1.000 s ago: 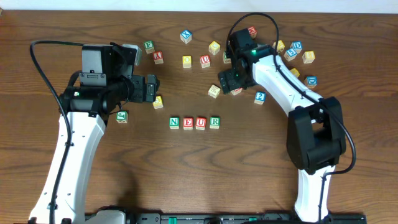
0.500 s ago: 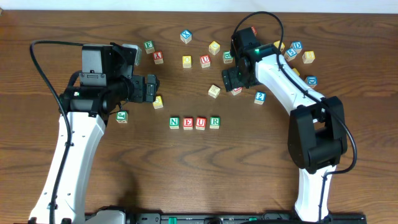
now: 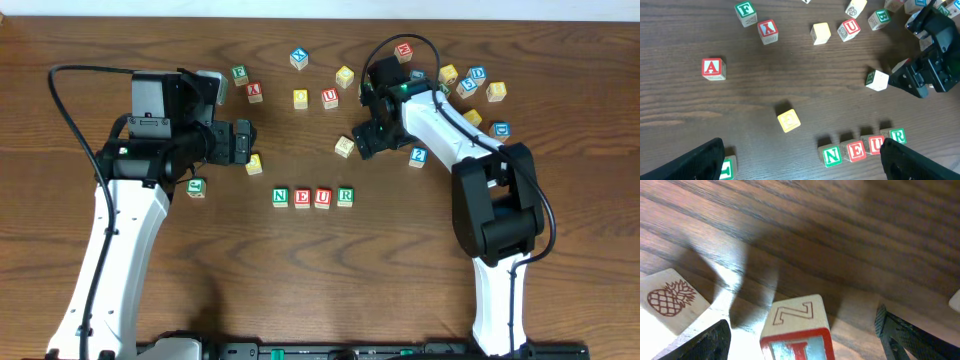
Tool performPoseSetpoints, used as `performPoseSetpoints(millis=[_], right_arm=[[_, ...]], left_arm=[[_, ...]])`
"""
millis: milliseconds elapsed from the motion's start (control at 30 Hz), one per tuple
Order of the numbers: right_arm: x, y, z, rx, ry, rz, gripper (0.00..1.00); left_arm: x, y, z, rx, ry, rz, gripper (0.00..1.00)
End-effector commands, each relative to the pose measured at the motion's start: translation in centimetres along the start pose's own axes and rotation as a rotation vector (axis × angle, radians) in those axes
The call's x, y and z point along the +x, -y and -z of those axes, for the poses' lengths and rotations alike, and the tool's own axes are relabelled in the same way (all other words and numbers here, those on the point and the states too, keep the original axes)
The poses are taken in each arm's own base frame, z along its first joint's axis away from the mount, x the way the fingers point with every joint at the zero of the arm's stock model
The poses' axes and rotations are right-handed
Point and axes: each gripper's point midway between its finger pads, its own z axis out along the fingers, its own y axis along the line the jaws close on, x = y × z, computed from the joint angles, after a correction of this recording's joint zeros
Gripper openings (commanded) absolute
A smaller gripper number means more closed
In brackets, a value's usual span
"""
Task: Spell out NEURIPS
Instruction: 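Close the right gripper on the red I block and lift it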
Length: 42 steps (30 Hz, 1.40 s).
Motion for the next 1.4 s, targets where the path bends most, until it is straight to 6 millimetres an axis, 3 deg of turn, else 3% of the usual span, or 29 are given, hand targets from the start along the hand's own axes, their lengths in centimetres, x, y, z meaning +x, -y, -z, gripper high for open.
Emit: performPoseSetpoints(millis=[0,633,1167,1367], right_arm=[[-0.3,-0.1,-0.1,-0.012,0.005,0.051,0.88],[-0.5,-0.1,0.0,-0.012,0.013,0.05,0.72],[-1.7,-0.2,1.6,-0.011,0.044,0.051,0.61],[-1.8,-0.2,1.9,-0.011,0.044,0.05,0.5]], left_arm=[[-1.0,0.3,0.8,0.009,0.033,-0.012,0.98],[-1.0,0.3,0.8,0.009,0.033,-0.012,0.98],[-1.0,0.3,0.8,0.009,0.033,-0.012,0.98],[-1.0,0.3,0.8,0.009,0.033,-0.012,0.98]])
